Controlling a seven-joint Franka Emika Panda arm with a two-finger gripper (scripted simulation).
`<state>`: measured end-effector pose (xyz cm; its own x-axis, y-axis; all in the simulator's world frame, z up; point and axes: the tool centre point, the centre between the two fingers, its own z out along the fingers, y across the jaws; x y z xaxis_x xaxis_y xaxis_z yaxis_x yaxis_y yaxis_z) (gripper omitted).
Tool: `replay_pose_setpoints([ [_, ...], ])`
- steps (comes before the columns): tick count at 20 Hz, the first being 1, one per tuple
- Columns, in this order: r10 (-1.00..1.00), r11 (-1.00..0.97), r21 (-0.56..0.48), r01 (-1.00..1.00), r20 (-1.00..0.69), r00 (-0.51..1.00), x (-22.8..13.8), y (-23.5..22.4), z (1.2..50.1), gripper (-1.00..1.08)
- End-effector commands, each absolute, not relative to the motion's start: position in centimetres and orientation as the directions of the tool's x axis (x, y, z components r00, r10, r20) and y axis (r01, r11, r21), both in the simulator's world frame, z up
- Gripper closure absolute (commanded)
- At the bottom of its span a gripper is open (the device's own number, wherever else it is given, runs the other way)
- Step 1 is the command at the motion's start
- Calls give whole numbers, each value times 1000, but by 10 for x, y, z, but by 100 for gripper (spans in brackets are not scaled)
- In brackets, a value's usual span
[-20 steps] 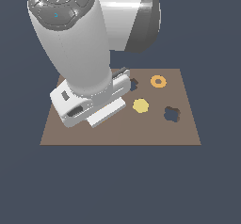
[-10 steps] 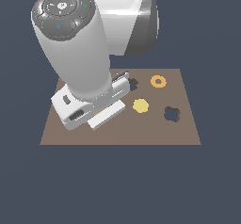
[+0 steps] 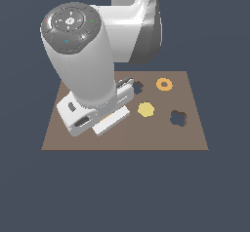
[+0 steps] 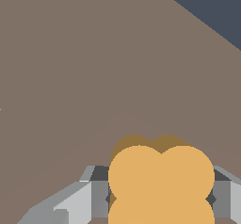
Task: Insert a designated object into the corresponding slot on a board.
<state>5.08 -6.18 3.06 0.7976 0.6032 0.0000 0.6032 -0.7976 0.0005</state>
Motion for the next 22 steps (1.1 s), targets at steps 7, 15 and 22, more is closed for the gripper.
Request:
replay_pose_setpoints([
  [7, 603, -798, 1, 603, 0, 798, 51, -62, 31, 108],
  [15, 645, -764, 1, 645, 0, 764, 57, -59, 31, 108],
  [22, 743, -670, 1, 743, 0, 670, 72, -50, 32, 108],
])
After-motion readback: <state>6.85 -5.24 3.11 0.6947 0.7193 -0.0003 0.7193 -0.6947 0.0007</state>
